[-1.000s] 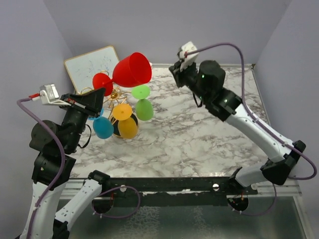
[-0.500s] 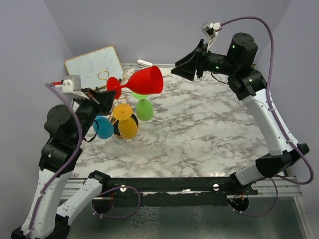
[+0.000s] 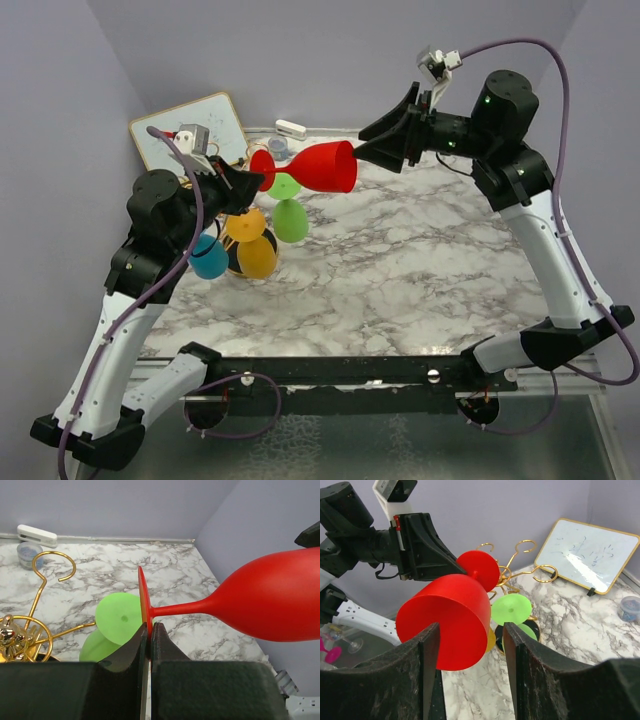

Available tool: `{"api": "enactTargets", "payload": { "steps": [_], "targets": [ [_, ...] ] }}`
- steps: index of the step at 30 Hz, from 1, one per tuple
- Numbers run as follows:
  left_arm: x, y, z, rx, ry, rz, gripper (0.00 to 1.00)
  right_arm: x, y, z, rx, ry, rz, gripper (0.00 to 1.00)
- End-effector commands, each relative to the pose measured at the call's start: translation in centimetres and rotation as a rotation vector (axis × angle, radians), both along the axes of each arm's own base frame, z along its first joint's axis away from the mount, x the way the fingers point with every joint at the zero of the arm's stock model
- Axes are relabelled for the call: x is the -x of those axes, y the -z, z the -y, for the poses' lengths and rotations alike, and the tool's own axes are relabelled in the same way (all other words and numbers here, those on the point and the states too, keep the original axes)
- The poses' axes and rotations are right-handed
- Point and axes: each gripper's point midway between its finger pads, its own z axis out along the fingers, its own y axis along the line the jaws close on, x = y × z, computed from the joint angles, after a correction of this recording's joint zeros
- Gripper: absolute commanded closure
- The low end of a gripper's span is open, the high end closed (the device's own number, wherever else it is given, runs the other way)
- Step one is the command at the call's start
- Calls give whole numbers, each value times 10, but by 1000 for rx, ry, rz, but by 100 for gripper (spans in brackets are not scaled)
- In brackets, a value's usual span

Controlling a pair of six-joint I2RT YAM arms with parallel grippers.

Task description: Take the wine glass off the wine glass rack

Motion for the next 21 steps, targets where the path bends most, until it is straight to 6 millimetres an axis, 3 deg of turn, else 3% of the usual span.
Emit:
{"api": "enactTargets", "payload": {
  "steps": [1, 10, 17, 21],
  "targets": [
    [9, -28, 6, 43, 48, 84, 100, -13, 9, 7, 29, 99, -5, 46],
    [5, -31, 11, 56, 64, 86, 100, -12, 17, 1, 32, 53, -14, 48],
    [-2, -31, 18, 61, 84, 76, 100, -14, 24, -3, 32, 34, -39, 55],
    [-5, -31, 19, 61, 84, 75, 100, -21, 30, -3, 44, 54, -54, 65]
  ]
}}
